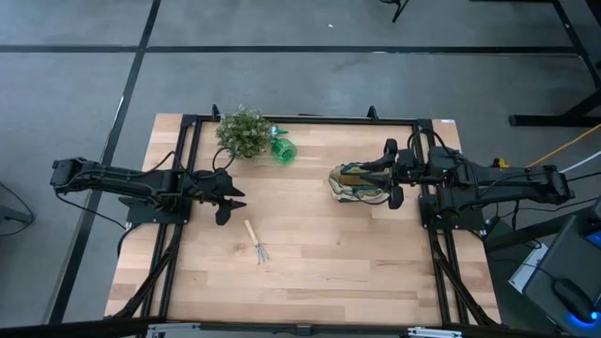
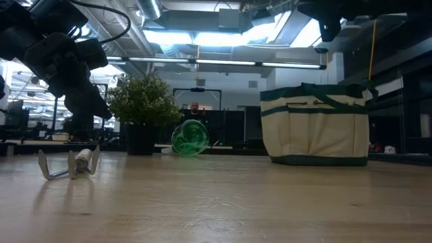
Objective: Pick & Place Garden tools in Gardening bag
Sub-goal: Put the spray bottle into the gardening bag
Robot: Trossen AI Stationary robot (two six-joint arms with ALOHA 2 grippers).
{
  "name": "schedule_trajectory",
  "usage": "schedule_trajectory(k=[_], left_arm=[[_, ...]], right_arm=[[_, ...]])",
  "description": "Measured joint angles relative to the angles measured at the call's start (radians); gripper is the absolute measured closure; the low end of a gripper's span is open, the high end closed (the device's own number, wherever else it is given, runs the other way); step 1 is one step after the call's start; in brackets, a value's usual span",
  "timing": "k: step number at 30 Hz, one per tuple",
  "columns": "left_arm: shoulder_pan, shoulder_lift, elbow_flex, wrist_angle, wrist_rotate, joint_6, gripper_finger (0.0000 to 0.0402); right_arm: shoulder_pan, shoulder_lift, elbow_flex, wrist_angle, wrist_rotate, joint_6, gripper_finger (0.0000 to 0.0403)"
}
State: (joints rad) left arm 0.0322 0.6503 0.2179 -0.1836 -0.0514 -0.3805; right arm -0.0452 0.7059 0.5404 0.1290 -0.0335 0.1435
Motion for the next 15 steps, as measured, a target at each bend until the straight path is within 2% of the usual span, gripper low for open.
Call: schedule_trajectory(k=[8, 12, 15], left_arm=[[0.0, 0.0, 0.0, 0.0, -0.002, 0.012, 0.0227], [0.0, 0.0, 0.0, 0.003, -0.06, 0.162, 0.0228], [0.0, 0.0, 0.0, 0.035, -0.084, 0.18, 0.0226]], right_arm=[[0.0, 0.0, 0.0, -0.019, 0.0, -0.001, 0.0268], [0.0, 0.0, 0.0, -0.021, 0.0, -0.001, 0.0268], [0.0, 0.0, 0.0, -0.02, 0.0, -0.001, 0.0268]])
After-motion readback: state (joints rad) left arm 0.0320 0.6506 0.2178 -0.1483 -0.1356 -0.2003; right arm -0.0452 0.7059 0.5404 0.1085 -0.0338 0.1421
